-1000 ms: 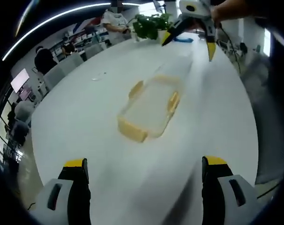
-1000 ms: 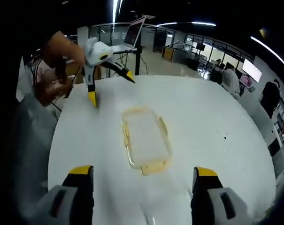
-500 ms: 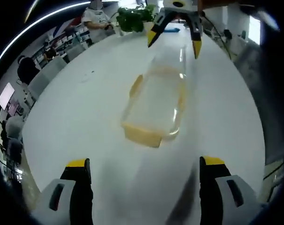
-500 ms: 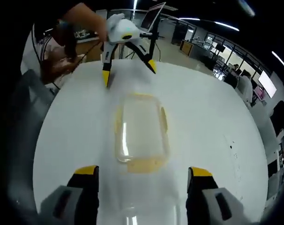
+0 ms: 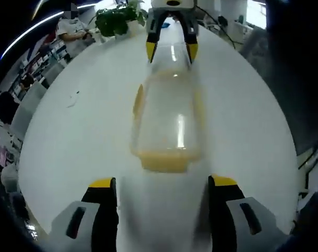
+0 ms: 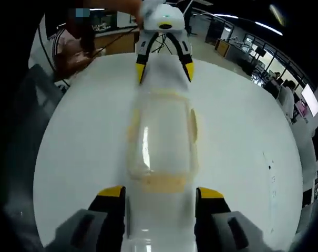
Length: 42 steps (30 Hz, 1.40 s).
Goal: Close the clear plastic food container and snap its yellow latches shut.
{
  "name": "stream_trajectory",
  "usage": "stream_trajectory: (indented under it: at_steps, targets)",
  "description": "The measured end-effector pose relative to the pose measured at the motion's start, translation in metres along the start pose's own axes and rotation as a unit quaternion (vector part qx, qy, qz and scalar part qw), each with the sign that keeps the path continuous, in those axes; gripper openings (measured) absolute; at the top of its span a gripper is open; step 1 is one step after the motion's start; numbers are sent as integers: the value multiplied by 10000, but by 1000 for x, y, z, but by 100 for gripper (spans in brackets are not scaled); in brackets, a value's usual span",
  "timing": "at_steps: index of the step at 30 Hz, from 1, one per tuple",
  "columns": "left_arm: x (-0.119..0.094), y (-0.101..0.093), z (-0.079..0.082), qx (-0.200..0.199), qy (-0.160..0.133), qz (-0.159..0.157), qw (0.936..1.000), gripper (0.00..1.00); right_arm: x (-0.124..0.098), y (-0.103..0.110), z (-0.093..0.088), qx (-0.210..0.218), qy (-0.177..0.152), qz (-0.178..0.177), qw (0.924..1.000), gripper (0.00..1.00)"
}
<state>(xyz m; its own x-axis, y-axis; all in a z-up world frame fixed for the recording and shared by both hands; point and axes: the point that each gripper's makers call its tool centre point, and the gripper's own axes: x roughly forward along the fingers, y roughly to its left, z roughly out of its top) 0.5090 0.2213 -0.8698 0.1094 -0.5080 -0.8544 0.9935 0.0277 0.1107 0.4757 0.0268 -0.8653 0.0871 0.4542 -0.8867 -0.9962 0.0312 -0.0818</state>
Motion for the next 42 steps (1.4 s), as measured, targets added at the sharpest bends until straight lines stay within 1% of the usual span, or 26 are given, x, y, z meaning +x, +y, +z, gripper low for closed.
stream_trajectory:
  at_steps: [2, 3, 4, 6, 8, 10, 11, 12, 13, 14, 15, 17, 19, 20, 21, 23, 24, 26, 29, 31, 32, 34, 36, 38, 41, 42]
  targets:
    - [3, -5, 4, 10, -48, -229, 9997, 58, 5, 1, -1, -26, 51, -8, 10000, 49]
    - [4, -5, 3, 55, -15, -261, 9996, 54, 7, 1, -3, -44, 133, -12, 9999, 49]
    - [6, -6, 4, 140, 20, -287, 9995, 50, 10, -5, -5, -106, 238, -149, 9996, 49]
    - [8, -8, 5, 205, 74, -360, 9991, 49, 13, -10, -6, -84, 270, -195, 9994, 44]
    - [12, -11, 7, 201, 65, -460, 9987, 51, 16, -13, -7, -29, 253, -178, 9995, 44]
    - [17, -16, 1, 280, 274, -605, 9974, 49, 19, -11, -10, 68, 285, -27, 9996, 44]
    - [19, -16, -4, 455, 428, -605, 9962, 49, 20, -7, -11, 75, 302, 107, 9995, 44]
    - [21, -19, 4, 283, 206, -667, 9972, 48, 22, -4, -11, 90, 286, 198, 9994, 44]
    - [24, -14, 4, 250, 237, -562, 9978, 49, 23, -4, -10, 101, 245, 222, 9994, 44]
    - [23, -10, 6, 236, 211, -529, 9981, 49, 24, -4, -10, 112, 262, 248, 9993, 43]
    - [23, -11, 6, 250, 215, -563, 9979, 49, 25, -5, -7, 203, 221, 269, 9992, 42]
    - [24, -18, 7, 149, 236, -754, 9968, 45, 26, -8, -4, 236, 214, 245, 9992, 42]
    - [24, -18, 10, 342, 210, -747, 9964, 43, 28, -3, -2, 294, 235, 415, 9984, 39]
    - [24, -18, 10, 370, 257, -736, 9963, 42, 29, -5, 0, 160, 204, 354, 9990, 38]
    - [24, -18, 10, 374, 319, -699, 9963, 41, 29, -4, 0, 99, 249, 409, 9988, 38]
    - [22, -15, 12, 187, 389, -558, 9975, 38, 29, -6, 0, 119, 328, 401, 9986, 37]
    - [23, -17, 14, 253, 410, -611, 9970, 38, 30, -7, -1, 148, 346, 404, 9985, 37]
    - [22, -17, 13, 167, 414, -591, 9973, 37, 29, -6, -1, 103, 349, 418, 9985, 37]
    - [21, -17, 11, 151, 349, -584, 9976, 37, 29, -7, -2, 85, 327, 430, 9985, 36]
    - [21, -18, 12, 236, 358, -590, 9973, 37, 29, -7, -1, 103, 315, 433, 9985, 36]
    - [21, -18, 13, 210, 389, -575, 9974, 37, 29, -7, -1, 126, 325, 430, 9985, 36]
    - [21, -19, 11, 214, 565, -538, 9967, 36, 29, -7, -1, 112, 351, 440, 9984, 36]
    - [20, -17, 10, 87, 526, -522, 9972, 36, 29, -8, -1, 74, 363, 455, 9983, 36]
    - [18, -16, 7, 126, 425, -567, 9974, 36, 30, -9, 0, 58, 370, 457, 9983, 36]
    - [17, -13, 5, 176, 503, -487, 9974, 36, 31, -10, 5, 144, 369, 478, 9981, 36]
    - [18, -13, 6, 175, 510, -498, 9973, 36, 31, -10, 5, 57, 442, 462, 9979, 36]
